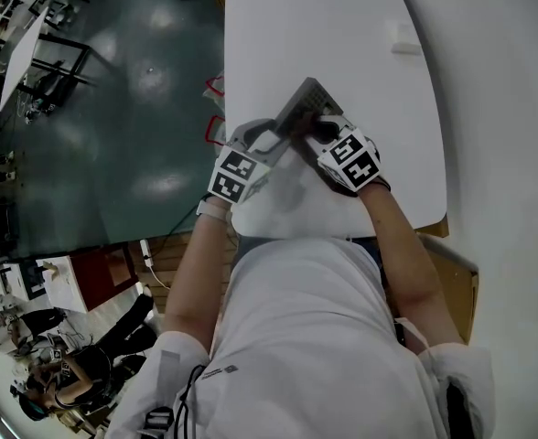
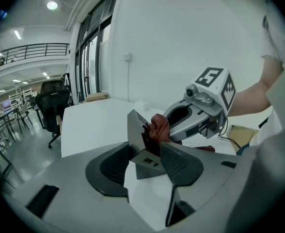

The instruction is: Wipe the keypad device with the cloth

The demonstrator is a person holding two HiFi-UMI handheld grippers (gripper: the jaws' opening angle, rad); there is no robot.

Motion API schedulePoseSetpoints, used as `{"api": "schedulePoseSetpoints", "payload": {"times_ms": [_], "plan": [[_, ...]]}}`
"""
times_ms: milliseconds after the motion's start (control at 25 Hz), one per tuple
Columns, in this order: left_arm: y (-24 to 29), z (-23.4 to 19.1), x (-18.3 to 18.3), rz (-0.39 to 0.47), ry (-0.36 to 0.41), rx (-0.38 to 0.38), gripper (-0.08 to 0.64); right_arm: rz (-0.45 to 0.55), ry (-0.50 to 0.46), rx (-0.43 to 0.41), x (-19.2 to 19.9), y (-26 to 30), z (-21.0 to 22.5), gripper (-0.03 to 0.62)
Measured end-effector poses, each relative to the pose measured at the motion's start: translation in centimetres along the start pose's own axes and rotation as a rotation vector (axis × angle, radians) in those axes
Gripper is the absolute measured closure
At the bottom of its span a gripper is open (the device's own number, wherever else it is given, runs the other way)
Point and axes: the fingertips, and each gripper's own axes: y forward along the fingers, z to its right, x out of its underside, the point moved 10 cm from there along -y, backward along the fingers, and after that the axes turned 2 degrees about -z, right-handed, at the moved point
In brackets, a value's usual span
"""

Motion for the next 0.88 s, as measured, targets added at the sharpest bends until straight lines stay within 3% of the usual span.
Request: {"api": "schedulePoseSetpoints", "payload": {"times_ms": [880], "plan": [[0.0,0.0,0.1,-0.021,0.004,0.006,0.365,-0.111,0.088,0.028,4.9,-1.1,0.1,0.515]]}}
